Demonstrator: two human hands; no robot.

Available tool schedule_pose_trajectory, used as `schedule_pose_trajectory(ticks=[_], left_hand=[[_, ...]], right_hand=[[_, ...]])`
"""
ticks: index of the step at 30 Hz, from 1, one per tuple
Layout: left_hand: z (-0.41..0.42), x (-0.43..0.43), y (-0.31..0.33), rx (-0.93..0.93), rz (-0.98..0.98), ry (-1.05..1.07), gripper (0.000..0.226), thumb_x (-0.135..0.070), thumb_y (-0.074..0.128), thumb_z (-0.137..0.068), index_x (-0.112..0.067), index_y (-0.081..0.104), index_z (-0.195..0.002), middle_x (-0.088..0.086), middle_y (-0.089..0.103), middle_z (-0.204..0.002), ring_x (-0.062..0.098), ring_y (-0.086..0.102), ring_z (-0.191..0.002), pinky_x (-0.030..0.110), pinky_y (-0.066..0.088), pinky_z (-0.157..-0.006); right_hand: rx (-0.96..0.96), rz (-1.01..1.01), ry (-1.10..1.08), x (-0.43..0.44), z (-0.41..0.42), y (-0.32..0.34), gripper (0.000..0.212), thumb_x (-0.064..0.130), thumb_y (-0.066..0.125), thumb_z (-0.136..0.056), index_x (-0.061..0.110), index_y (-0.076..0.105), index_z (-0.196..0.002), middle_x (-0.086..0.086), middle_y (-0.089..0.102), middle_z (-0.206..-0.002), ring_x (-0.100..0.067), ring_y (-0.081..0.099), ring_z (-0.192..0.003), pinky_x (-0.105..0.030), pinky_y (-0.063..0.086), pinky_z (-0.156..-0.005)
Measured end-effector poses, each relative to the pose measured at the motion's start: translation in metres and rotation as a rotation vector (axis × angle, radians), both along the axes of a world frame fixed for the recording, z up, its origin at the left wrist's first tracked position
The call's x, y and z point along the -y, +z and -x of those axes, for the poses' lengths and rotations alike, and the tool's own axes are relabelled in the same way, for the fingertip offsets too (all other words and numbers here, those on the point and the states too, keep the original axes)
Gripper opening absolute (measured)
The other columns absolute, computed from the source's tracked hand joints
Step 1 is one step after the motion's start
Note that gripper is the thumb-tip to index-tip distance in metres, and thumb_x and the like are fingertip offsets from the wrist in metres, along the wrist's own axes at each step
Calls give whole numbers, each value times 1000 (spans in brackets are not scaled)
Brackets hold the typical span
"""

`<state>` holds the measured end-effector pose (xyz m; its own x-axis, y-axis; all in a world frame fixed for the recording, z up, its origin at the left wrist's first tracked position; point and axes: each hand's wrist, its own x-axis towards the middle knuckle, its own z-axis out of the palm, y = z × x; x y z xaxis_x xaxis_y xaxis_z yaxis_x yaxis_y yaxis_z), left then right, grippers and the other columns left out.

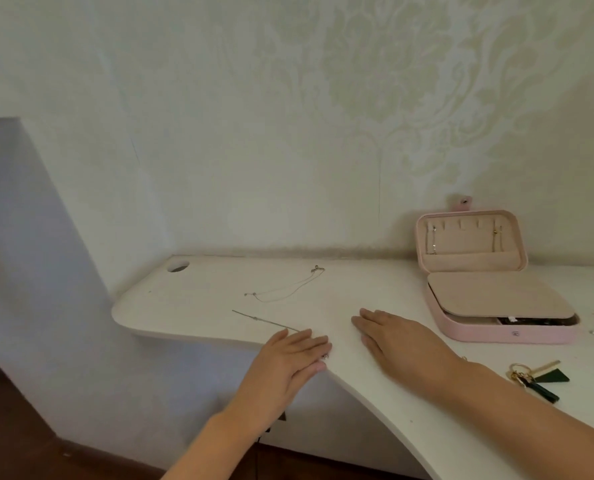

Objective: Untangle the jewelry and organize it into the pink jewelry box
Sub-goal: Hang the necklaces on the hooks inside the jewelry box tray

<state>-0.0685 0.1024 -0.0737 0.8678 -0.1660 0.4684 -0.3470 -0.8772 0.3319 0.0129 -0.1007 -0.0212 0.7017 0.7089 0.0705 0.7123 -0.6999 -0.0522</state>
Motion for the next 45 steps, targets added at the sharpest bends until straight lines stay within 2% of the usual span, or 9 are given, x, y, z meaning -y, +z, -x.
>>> schedule_pose_trajectory(ticks=[4,7,11,13,18,21,24,34,45], left_hand=[[0,3,-6,227,-52,-24,47,-48,35,-97,-21,69,-113,-11,65,-118,2,46,-121,17,28,-105],[4,9,-7,282,19,-18,40,-44,41,-96,-20,73,-105,-12,68,-111,-4,52,-115,14,35,-102],[13,19,0,131,307,44,25,-41,55,-91,-29,73,-104,-36,61,-107,-13,52,-113,7,34,-101],[16,26,8,16,461,103,17,-30,61,-89,-42,69,-98,-47,57,-97,-16,52,-109,4,34,-97],[15,29,27,-41,634,97,26,-22,63,-86,-47,73,-89,-30,62,-110,-17,43,-120,-1,29,-96],[16,28,29,33,528,77,21,-30,61,-84,-48,72,-86,-30,58,-120,-16,34,-127,-1,24,-97],[18,25,31,96,476,91,15,-36,61,-87,-45,72,-90,-33,52,-125,-9,32,-131,0,23,-98],[23,23,42,81,325,-104,31,-54,48,-89,-39,74,-96,-23,45,-136,6,23,-140,17,21,-106],[26,31,42,229,135,-181,23,-39,48,-96,-40,69,-107,-13,45,-135,19,33,-137,20,25,-109]], right_hand=[[3,14,9,0,1,1,45,26,20,-104,20,22,-148,2,23,-155,-17,27,-139,-30,29,-110],[-6,9,-12,-1,3,0,45,25,21,-103,18,25,-148,-2,26,-154,-20,29,-138,-32,30,-110],[-32,-34,-48,-3,7,4,38,23,30,-100,15,44,-135,-5,51,-135,-23,49,-121,-37,41,-98],[-103,-226,-76,-6,12,12,34,23,37,-98,18,54,-127,-1,63,-121,-20,57,-110,-28,44,-91],[-1101,-805,-194,-13,27,32,19,10,51,-93,2,68,-92,-10,67,-68,-20,66,-63,-21,53,-58],[-1537,-831,-260,-14,39,34,28,19,51,-96,-5,65,-94,-14,66,-67,-23,69,-62,-20,53,-51],[-1768,-931,-311,-17,43,32,41,29,53,-95,-10,65,-90,-20,68,-73,-30,70,-66,-24,56,-49],[-1821,-918,-355,-11,34,31,20,10,58,-90,-8,65,-91,-18,67,-74,-28,71,-65,-25,55,-47],[-1733,-754,-349,-2,20,37,13,10,66,-83,-2,70,-86,-12,72,-82,-18,72,-70,-21,56,-56]])
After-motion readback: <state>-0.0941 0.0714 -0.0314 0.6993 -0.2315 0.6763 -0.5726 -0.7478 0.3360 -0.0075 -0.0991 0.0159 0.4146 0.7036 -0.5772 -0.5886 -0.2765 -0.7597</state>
